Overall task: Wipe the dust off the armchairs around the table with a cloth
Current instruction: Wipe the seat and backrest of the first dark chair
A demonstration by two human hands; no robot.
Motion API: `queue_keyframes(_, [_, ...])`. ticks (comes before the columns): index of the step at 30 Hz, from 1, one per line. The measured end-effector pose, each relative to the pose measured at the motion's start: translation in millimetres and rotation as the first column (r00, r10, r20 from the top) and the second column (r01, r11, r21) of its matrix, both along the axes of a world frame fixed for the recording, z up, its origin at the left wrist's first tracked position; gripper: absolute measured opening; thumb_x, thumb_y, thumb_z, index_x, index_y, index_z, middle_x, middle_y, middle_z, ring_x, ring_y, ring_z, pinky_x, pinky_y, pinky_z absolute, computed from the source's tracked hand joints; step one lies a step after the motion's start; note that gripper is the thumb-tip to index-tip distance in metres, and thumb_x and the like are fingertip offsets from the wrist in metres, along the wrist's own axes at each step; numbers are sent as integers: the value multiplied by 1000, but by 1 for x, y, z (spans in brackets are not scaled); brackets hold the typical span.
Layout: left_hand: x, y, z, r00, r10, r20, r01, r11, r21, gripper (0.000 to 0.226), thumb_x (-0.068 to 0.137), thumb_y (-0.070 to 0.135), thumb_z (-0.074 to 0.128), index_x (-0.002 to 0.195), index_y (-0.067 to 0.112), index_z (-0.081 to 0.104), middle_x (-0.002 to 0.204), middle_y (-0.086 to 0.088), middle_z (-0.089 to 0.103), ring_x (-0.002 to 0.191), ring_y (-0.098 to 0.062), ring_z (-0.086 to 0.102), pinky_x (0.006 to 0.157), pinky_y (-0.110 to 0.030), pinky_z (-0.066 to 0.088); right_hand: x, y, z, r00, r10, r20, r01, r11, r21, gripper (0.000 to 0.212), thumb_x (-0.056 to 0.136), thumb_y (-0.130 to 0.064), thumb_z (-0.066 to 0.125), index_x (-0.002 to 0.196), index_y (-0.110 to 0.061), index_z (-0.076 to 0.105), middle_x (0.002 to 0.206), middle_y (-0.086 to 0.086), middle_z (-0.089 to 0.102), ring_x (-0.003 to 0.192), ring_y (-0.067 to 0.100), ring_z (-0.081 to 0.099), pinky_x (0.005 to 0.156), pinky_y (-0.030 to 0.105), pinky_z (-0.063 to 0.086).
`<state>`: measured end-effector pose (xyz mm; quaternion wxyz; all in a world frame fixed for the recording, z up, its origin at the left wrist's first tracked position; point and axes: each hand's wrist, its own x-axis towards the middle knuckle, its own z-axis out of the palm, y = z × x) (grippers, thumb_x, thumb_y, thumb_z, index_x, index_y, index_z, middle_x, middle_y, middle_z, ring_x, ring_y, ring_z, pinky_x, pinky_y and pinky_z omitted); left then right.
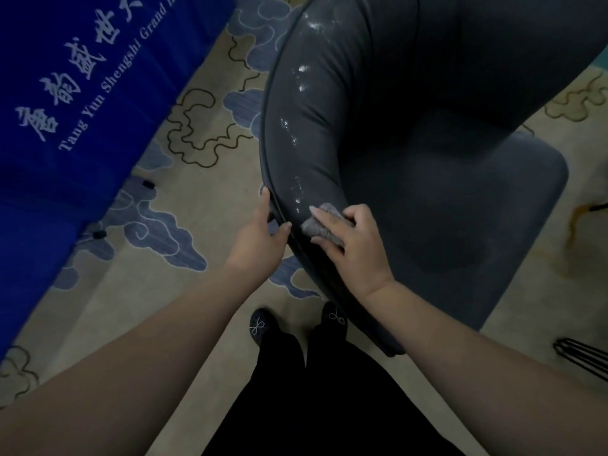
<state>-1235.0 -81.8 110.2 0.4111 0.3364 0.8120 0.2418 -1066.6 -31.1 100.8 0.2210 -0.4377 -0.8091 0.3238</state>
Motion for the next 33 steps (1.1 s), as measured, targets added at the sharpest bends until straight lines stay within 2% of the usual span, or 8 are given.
queue_keyframes(2, [-3, 2, 3, 1000, -7, 17, 7, 1000, 4, 75, 94, 29, 54, 149, 44, 6, 138, 8, 52, 101, -13, 63, 86, -39, 55, 9, -8, -2, 1000, -9, -3, 9, 1000, -9, 49, 81, -19, 74, 128, -25, 61, 101, 6, 41, 93, 22, 46, 87, 31, 46])
queue_keyframes(4, [-7, 5, 6, 1000, -10, 27, 10, 1000, -4, 76, 93, 29, 54, 148, 46, 5, 140, 9, 51, 97, -11, 64, 85, -40, 56, 25, -27, -1, 999, 28, -24, -28, 1000, -3, 50, 80, -17, 76, 127, -26, 62, 100, 6, 43, 91, 20, 47, 82, 32, 48])
queue_keyframes(8, [-14, 14, 9, 995, 36, 97, -35, 999, -9, 73, 95, 27, 52, 149, 45, 5, 134, 5, 56, 89, -12, 66, 82, -43, 56, 14, -20, -3, 996, 80, -32, -79, 997, 14, 47, 78, -15, 77, 123, -22, 65, 98, 10, 47, 88, 22, 50, 78, 36, 50])
queue_keyframes(14, [-17, 20, 16, 977, 86, 196, -85, 996, -14, 67, 98, 21, 47, 149, 43, 9, 126, -1, 61, 91, -17, 67, 83, -46, 56, -9, 4, -4, 996, 82, -22, -81, 995, 65, 45, 80, -17, 76, 123, -22, 65, 98, 13, 48, 89, 26, 48, 83, 31, 45])
queue_keyframes(19, [-17, 24, 23, 972, 101, 213, -97, 995, -29, 68, 99, 20, 47, 149, 44, 8, 124, 0, 63, 90, -14, 68, 81, -42, 57, 14, -13, -4, 997, 79, -21, -79, 996, 41, 47, 77, -16, 79, 122, -24, 66, 98, 12, 48, 89, 25, 48, 81, 35, 48])
queue_keyframes(24, [-17, 25, 27, 974, 110, 199, -107, 994, -24, 66, 99, 23, 47, 149, 45, 9, 126, 1, 61, 92, -15, 66, 82, -40, 57, -30, 31, 1, 992, 128, -5, -127, 986, 106, 44, 79, -17, 77, 122, -20, 66, 97, 17, 50, 88, 31, 50, 85, 29, 42])
queue_keyframes(30, [-22, 27, 25, 969, 114, 217, -119, 993, 8, 63, 100, 22, 45, 148, 46, 13, 111, 6, 68, 88, -10, 68, 79, -35, 57, -6, 4, -5, 993, 117, -26, -113, 988, 101, 48, 78, -17, 78, 123, -26, 64, 98, 11, 47, 89, 26, 47, 85, 30, 42])
queue_keyframes(33, [-25, 30, 21, 969, 136, 208, -143, 989, 21, 57, 101, 21, 42, 145, 49, 20, 107, 2, 69, 92, -16, 67, 79, -36, 57, -14, 11, -7, 992, 126, -16, -123, 986, 116, 47, 78, -17, 78, 122, -26, 65, 96, 12, 48, 87, 28, 48, 85, 27, 39])
